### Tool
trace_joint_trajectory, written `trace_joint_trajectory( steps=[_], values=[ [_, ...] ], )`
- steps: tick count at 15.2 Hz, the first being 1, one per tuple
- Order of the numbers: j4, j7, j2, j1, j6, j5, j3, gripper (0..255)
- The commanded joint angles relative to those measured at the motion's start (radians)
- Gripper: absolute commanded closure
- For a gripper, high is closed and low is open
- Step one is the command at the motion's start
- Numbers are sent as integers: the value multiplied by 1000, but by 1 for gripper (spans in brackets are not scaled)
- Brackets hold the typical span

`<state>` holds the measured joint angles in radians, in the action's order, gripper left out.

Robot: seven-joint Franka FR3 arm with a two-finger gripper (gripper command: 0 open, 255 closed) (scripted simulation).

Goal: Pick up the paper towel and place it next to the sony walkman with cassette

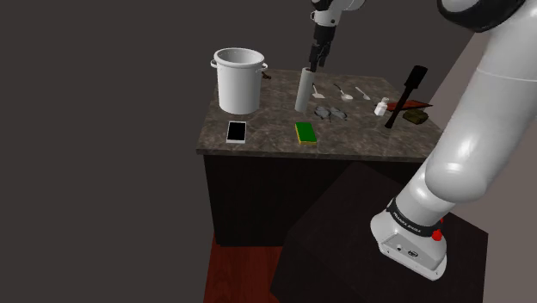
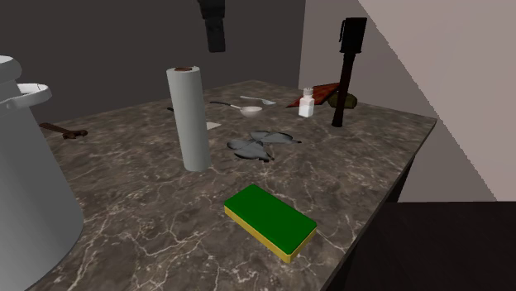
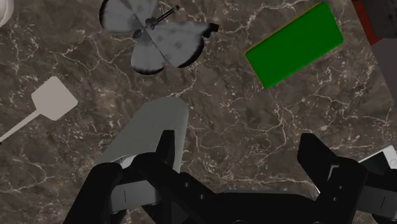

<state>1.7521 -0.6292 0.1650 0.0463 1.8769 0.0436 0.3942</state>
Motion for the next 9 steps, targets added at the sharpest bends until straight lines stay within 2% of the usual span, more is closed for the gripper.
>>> trace_joint_trajectory(
  steps=[1,7,8,9],
  values=[
    [-98,-43,88,20,-6,33,1,0],
    [-436,-142,353,108,-64,116,-20,0],
    [-470,-148,376,117,-73,122,-23,0],
    [-458,-148,377,116,-60,122,-24,0]
  ],
)
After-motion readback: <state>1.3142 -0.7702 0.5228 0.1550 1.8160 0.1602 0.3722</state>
